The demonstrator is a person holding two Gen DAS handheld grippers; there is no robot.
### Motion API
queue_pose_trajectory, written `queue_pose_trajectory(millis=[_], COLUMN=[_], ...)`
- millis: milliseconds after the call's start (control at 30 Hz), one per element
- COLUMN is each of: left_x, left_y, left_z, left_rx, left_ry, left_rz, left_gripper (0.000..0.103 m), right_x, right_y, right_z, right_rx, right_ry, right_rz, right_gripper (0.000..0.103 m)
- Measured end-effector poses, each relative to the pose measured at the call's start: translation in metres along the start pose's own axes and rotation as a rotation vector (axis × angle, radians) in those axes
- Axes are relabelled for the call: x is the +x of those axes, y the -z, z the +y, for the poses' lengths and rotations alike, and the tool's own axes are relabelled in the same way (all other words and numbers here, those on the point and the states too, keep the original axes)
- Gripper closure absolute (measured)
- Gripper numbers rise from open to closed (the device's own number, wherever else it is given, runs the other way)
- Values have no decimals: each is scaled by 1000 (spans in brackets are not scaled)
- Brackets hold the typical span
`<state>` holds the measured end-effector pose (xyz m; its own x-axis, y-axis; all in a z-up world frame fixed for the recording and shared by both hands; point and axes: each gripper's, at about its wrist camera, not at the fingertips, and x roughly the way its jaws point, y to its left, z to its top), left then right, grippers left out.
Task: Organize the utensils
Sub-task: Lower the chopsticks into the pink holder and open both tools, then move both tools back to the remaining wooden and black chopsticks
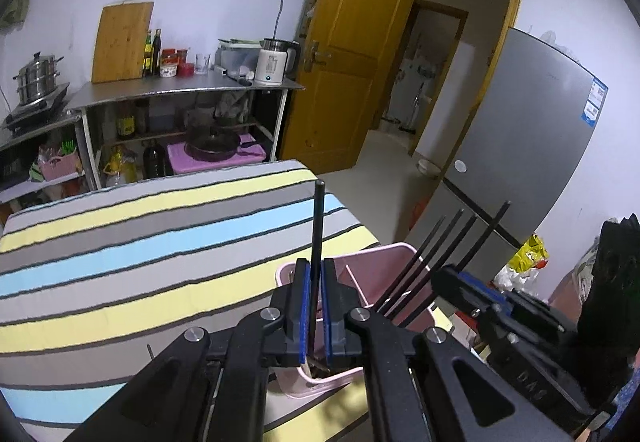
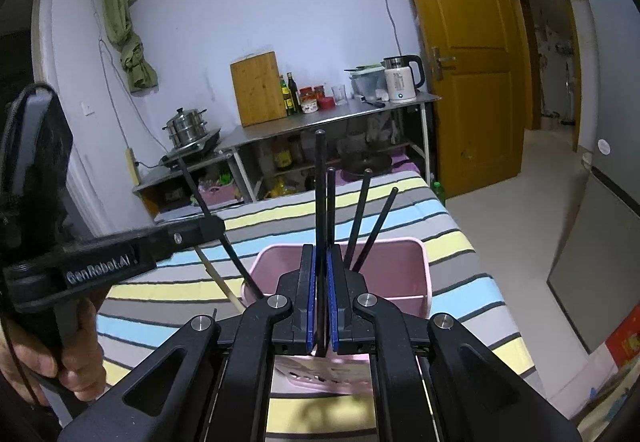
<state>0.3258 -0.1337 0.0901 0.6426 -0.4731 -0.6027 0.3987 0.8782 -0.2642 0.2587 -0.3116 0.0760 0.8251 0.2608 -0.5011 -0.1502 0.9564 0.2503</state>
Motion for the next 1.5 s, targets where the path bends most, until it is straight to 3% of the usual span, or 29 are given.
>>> queue_pose_trajectory(millis=[167, 300, 367, 533, 1067, 1500], left_x=[-2, -14, -23, -47, -120, -135], left_y=[3, 4, 4, 11, 63, 120], left_z=[3, 2, 3, 3, 9, 29], left_rx=[-17, -10, -9, -5, -17, -78], left_ry=[2, 2, 4, 0, -62, -124], left_rz=[5, -17, -32, -67, -130, -80], left_gripper=[97, 87, 86, 85, 85, 86], right_x=[3, 5, 4, -10, -54, -56], right_y=[1, 2, 2, 1, 21, 56], right_z=[-1, -2, -3, -4, 29, 58], right_rx=[6, 10, 14, 18, -35, -80], right_ry=[3, 3, 5, 17, -36, -108], right_rz=[25, 51, 56, 42, 30, 94], right_gripper=[98, 97, 89, 80, 79, 79])
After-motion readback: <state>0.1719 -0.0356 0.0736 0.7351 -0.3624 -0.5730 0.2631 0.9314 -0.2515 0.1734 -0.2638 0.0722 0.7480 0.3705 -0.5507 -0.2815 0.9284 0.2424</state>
